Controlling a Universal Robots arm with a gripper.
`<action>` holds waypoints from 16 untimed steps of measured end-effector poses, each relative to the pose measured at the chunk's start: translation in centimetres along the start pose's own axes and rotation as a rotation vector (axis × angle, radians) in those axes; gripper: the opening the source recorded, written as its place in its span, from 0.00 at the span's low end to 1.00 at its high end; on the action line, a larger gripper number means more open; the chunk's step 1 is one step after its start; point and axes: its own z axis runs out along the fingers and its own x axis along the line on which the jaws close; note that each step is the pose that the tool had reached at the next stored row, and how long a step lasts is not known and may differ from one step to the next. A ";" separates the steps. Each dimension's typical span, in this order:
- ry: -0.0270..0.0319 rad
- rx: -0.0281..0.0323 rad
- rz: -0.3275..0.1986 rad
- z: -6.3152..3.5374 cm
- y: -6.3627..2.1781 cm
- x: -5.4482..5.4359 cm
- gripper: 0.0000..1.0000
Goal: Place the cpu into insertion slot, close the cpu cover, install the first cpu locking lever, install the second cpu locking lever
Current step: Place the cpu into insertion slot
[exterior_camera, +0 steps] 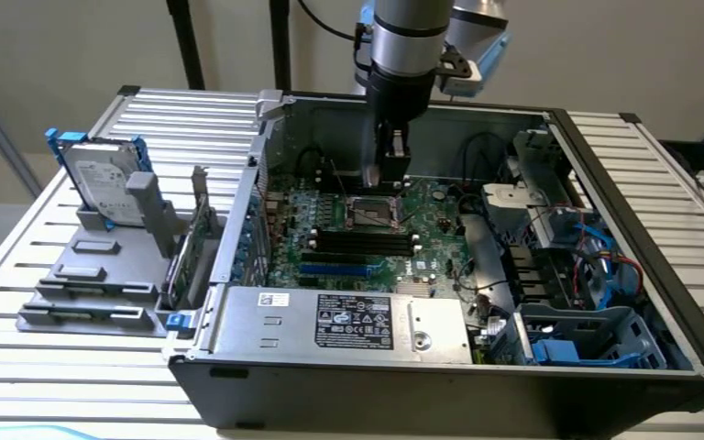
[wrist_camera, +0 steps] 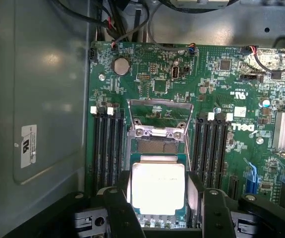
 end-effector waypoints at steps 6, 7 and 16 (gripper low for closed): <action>-0.0087 0.0000 0.004 1.09 -0.08 -0.1 0.54; -0.0106 0.0000 0.005 1.26 -0.11 -0.1 0.54; -0.0286 -0.0005 0.018 2.77 -0.45 -0.1 0.54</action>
